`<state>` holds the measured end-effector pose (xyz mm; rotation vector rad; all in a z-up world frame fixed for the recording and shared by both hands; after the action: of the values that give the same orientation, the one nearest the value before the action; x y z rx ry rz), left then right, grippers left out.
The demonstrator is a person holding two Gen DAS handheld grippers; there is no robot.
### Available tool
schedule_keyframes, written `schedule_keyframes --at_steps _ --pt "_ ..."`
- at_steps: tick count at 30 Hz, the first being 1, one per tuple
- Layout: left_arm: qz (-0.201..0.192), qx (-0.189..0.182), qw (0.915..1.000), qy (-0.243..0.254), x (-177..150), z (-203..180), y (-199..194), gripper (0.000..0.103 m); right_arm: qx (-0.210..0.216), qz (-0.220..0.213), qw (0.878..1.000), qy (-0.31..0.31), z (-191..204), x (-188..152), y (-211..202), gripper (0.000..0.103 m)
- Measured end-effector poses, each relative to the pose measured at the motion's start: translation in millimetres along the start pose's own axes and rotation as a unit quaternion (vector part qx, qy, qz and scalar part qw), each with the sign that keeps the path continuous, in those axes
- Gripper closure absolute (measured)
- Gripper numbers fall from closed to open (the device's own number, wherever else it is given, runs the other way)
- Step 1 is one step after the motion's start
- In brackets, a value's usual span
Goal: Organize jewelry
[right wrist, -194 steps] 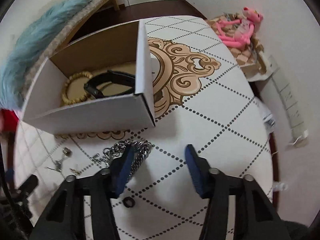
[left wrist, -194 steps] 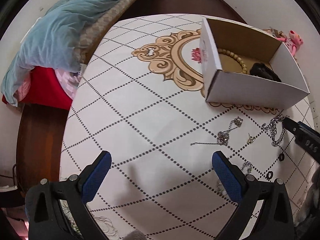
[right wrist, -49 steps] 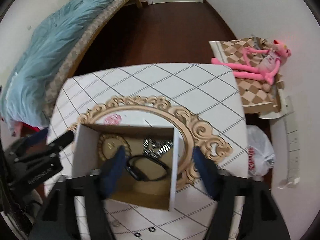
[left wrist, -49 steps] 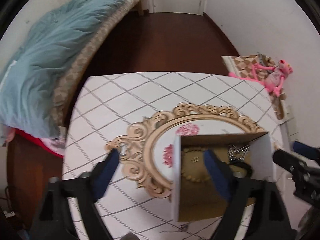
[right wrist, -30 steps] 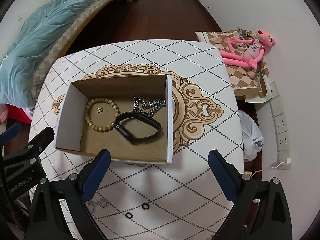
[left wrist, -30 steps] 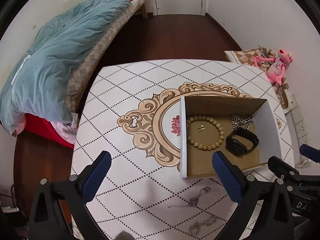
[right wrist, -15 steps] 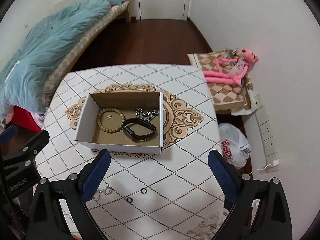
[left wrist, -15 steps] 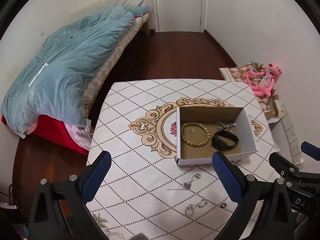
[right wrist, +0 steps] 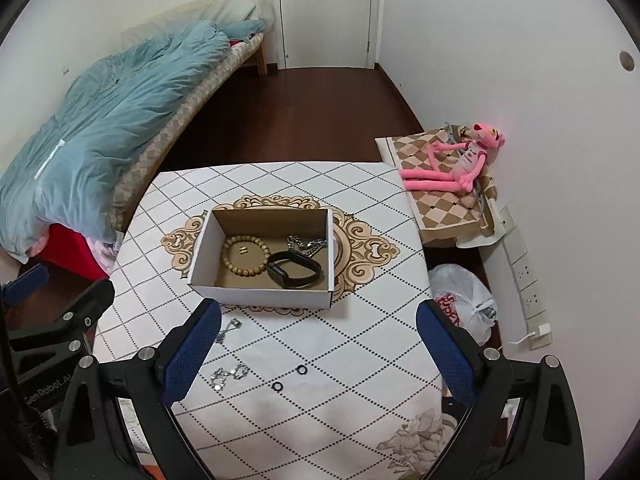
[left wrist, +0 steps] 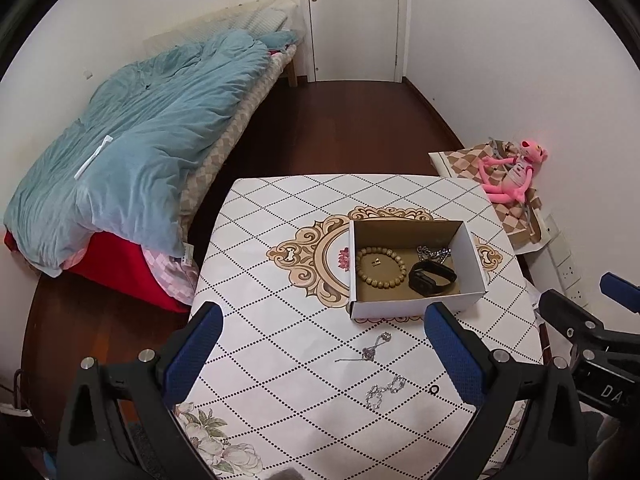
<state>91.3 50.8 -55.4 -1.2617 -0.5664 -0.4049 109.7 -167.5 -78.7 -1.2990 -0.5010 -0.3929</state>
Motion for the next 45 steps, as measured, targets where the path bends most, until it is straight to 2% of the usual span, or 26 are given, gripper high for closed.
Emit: schedule_keyframes --at_steps 5,9,11,12,13,16,20,21,22,24,26,27,31,35,38,40,42,44,45 --pt "0.006 0.013 0.9999 -0.004 -15.2 2.0 10.5 0.0 0.008 0.016 1.0 0.011 -5.3 -17.7 15.1 0.004" --pt "0.038 0.032 0.9988 0.001 -43.2 0.3 42.0 0.0 0.021 0.054 0.997 0.043 -23.9 -51.5 56.6 0.005" --pt "0.061 0.043 0.9972 0.007 -59.5 -2.5 59.7 0.0 0.03 0.069 0.995 0.058 -34.2 -69.0 81.6 0.017" --pt "0.073 0.045 0.9963 0.009 -69.0 -3.7 70.1 0.0 0.035 0.078 0.994 0.063 -38.4 -76.7 93.5 0.03" --pt "0.082 0.05 0.9953 0.012 -77.4 -4.0 78.5 0.0 0.038 0.085 0.993 0.067 -41.0 -82.6 102.4 0.036" --pt "0.115 0.058 0.9914 0.023 -101.0 -7.9 102.4 0.0 0.047 0.103 0.99 0.078 -47.4 -101.0 132.9 0.037" --pt "0.134 0.063 0.9885 0.03 -116.8 -8.2 117.3 0.0 0.052 0.102 0.991 0.068 -42.3 -115.2 156.4 0.04" --pt "0.138 0.063 0.9879 0.031 -120.0 -8.3 120.1 0.0 0.047 0.105 0.991 0.063 -41.2 -116.6 161.4 0.046" --pt "0.139 0.063 0.9878 0.032 -121.3 -8.7 121.4 0.0 0.046 0.111 0.991 0.059 -39.5 -119.2 166.5 0.048" --pt "0.141 0.062 0.9875 0.034 -124.6 -8.6 122.9 0.0 0.03 0.099 0.994 0.036 -32.4 -120.7 168.8 0.057" --pt "0.142 0.058 0.9875 0.037 -126.4 -10.9 123.7 0.0 0.015 0.089 0.996 0.021 -28.2 -122.2 169.3 0.074" --pt "0.142 0.056 0.9876 0.038 -126.5 -12.9 124.3 0.0 0.01 0.084 0.996 0.016 -26.7 -122.1 169.3 0.09" --pt "0.142 0.037 0.9881 0.047 -128.7 -25.0 124.1 0.0 0.019 0.082 0.996 0.026 -30.4 -122.5 165.4 0.09" --pt "0.139 0.0 0.989 0.05 -126.4 -37.3 124.9 0.001 0.026 0.072 0.996 0.055 -45.5 -122.8 150.9 0.09" --pt "0.144 -0.031 0.9885 0.033 -117.3 -41.2 131.2 0.001 0.027 0.066 0.995 0.068 -54.4 -121.8 143.3 0.09" --pt "0.148 -0.048 0.9875 0.021 -110.5 -42.7 137.1 0.006 0.026 0.064 0.995 0.073 -57.5 -121.0 142.2 0.09" --pt "0.15 -0.061 0.9866 0.018 -104.2 -45.8 142.2 0.018 0.024 0.062 0.995 0.08 -60.5 -121.1 142.7 0.09" --pt "0.147 -0.066 0.9866 0.025 -98.3 -52.7 147.8 0.021 0.024 0.061 0.994 0.086 -62.5 -120.6 144.1 0.09" --pt "0.144 -0.066 0.9869 0.032 -96.6 -56.9 149.3 0.027 0.024 0.06 0.994 0.09 -63.6 -120.3 145.2 0.09"
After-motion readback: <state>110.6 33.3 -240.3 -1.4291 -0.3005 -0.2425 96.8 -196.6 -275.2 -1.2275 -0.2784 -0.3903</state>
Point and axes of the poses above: each gripper's, at about its wrist camera, not at the fingertips, and y roughly the way its jaws point, z to its left, x to its top, the point moved 2 cm from there along y, roughly the way its jaws point, and after that the axes turned 12 degrees about x, right-handed, at the moved point
